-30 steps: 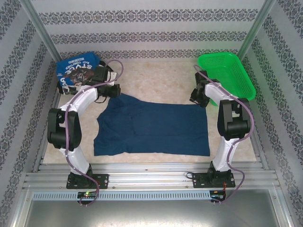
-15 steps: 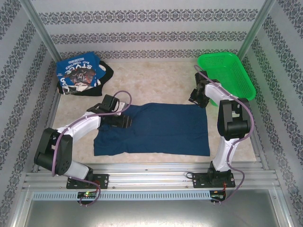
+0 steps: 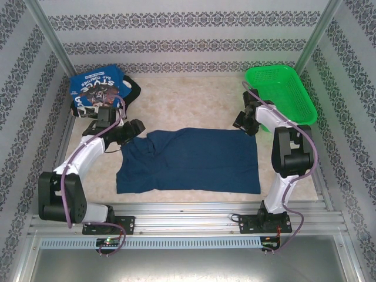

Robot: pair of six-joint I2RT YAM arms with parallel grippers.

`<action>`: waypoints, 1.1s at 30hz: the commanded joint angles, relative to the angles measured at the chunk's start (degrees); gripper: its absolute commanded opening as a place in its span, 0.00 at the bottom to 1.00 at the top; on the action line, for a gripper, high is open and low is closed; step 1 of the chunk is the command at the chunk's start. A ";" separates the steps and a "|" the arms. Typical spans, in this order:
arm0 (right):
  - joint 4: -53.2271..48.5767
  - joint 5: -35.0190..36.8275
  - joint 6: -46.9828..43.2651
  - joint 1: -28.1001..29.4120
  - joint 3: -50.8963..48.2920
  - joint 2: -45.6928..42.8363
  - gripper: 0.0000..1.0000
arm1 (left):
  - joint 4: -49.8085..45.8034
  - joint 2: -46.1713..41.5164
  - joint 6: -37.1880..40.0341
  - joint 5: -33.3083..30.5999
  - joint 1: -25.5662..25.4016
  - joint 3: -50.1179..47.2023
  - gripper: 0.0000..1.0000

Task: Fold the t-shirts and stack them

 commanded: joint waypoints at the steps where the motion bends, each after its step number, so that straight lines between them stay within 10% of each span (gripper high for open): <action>1: 0.37 -1.71 -0.60 1.03 -1.75 -2.67 0.51 | 7.40 4.01 -8.43 7.83 0.40 -0.33 0.62; 9: 0.62 -2.07 -1.84 1.07 -3.58 -4.34 0.53 | 4.32 8.72 -12.66 12.12 0.14 0.16 0.46; 33: 2.17 -2.86 -3.14 1.08 -5.39 -5.33 0.56 | -20.92 21.58 4.57 -2.53 -8.48 13.79 0.37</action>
